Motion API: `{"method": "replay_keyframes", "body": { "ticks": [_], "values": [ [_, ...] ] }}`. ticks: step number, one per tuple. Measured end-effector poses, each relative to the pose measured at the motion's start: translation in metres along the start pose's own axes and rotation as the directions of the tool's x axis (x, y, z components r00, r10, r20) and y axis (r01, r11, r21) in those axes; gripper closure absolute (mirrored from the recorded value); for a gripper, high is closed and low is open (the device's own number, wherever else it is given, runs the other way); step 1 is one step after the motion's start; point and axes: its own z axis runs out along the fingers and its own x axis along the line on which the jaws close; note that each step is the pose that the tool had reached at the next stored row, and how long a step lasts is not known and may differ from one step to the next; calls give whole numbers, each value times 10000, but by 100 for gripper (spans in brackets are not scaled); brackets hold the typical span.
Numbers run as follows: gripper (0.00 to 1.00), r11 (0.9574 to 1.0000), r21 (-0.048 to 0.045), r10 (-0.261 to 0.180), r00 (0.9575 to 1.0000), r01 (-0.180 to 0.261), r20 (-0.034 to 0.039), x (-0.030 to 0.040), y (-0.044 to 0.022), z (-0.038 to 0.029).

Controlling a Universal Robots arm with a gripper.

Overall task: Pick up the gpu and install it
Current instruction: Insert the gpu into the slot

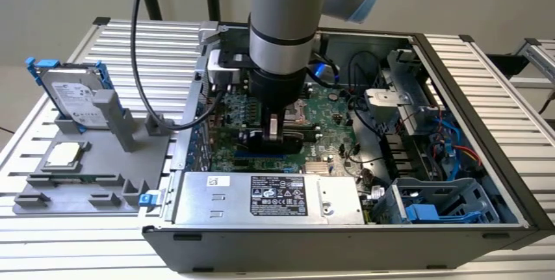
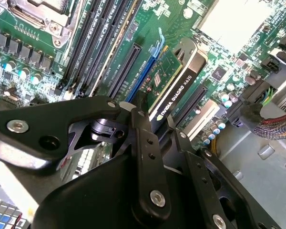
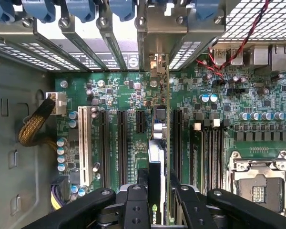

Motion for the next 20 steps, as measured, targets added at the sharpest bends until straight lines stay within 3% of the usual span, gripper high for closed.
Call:
{"method": "replay_keyframes", "body": {
  "ticks": [20],
  "values": [
    [100, 10000, 0, 0, 10000, 0, 0, 1, 22, 29]
  ]
}}
